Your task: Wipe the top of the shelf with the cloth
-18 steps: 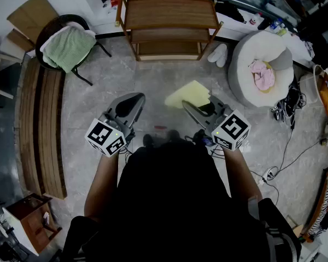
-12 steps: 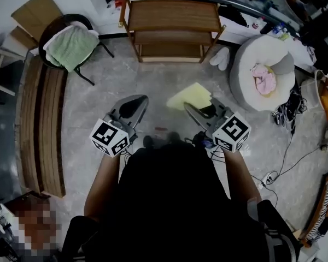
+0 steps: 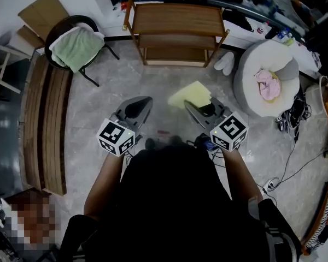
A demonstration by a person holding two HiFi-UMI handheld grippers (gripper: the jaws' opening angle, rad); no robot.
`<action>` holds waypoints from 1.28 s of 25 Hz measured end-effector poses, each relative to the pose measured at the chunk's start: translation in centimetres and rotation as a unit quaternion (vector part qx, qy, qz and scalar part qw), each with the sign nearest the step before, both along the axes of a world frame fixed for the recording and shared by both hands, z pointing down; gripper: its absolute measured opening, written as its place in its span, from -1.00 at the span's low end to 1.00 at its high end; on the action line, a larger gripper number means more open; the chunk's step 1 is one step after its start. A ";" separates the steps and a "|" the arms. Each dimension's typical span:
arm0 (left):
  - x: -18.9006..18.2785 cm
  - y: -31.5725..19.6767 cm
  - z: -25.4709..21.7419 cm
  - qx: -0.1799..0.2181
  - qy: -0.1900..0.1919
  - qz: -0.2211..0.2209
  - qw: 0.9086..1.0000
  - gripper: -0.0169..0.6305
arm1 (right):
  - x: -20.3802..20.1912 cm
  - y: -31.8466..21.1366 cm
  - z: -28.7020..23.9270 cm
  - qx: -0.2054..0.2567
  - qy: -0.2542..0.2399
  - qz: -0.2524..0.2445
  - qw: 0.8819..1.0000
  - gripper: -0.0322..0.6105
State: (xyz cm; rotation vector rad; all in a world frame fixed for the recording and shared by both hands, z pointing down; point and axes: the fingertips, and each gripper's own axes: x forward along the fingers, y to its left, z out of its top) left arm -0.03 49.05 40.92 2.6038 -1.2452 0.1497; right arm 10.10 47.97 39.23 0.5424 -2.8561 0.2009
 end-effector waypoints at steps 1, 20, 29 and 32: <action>0.1 -0.2 -0.1 0.001 -0.002 -0.003 1.000 -0.93 | 0.0 -0.2 0.0 0.004 0.003 -0.003 1.000 -0.80; 0.1 -4.5 1.1 -0.014 -0.016 -0.047 0.999 -0.93 | 1.0 -8.0 1.3 0.018 0.029 -0.032 0.999 -0.80; -5.4 -13.1 2.0 -0.013 -0.008 -0.047 0.999 -0.93 | -3.9 -16.6 2.1 0.015 0.048 -0.022 0.998 -0.80; -7.8 -16.5 2.3 -0.017 -0.005 -0.040 0.999 -0.93 | -6.7 -19.9 2.8 0.011 0.057 -0.018 0.998 -0.80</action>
